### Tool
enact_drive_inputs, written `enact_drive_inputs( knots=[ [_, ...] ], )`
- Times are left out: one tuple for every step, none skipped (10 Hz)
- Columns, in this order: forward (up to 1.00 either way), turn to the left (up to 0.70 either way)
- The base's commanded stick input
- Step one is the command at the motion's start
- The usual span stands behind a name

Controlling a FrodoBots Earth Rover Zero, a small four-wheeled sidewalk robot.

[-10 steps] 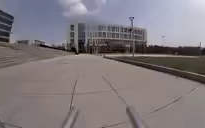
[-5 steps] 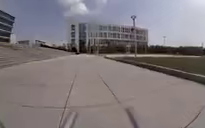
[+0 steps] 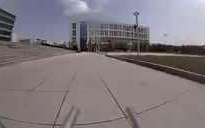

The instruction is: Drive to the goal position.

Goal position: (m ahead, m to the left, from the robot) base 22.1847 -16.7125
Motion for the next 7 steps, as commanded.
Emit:
enact_drive_inputs(
  knots=[
    [0.7, 0.0],
    [0.71, 0.0],
    [0.8, 0.0],
    [0.85, 0.0],
    [0.85, 0.0],
    [0.85, 0.0],
    [0.85, 0.0]
  ],
)
